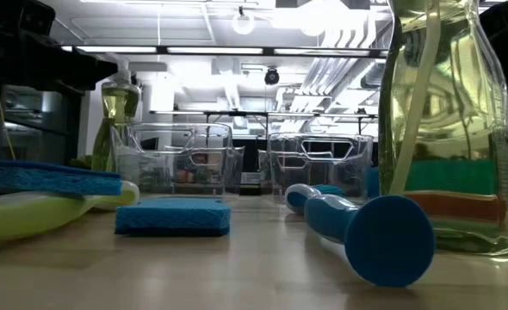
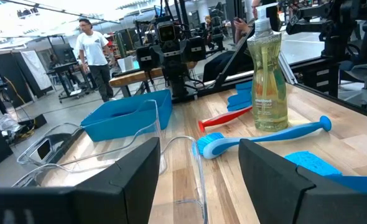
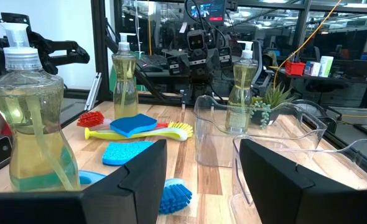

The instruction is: Pick & Place Kitchen Sink Supplies

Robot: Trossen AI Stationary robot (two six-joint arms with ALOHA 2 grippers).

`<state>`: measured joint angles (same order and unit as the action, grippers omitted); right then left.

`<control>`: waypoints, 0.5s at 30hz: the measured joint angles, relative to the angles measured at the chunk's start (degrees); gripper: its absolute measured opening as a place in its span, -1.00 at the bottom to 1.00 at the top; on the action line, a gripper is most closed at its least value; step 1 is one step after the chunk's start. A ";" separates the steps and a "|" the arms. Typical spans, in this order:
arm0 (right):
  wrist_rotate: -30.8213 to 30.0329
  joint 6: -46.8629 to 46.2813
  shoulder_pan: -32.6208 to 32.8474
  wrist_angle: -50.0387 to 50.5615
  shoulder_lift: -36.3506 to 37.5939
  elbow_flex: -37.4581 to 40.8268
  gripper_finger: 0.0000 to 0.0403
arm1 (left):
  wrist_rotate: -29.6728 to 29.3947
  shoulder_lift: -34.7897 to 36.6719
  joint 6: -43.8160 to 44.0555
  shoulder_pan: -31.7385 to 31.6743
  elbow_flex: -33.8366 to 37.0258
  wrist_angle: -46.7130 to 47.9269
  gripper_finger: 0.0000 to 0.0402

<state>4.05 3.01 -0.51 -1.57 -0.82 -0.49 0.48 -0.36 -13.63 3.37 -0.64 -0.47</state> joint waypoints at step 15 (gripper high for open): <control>-2.79 -1.38 0.02 -7.17 -0.02 0.01 -0.02 | 0.00 -0.01 -0.01 0.01 0.00 0.00 0.06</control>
<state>1.25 1.62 -0.49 -8.74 -0.84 -0.47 0.48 -0.37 -13.64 3.37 -0.64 -0.48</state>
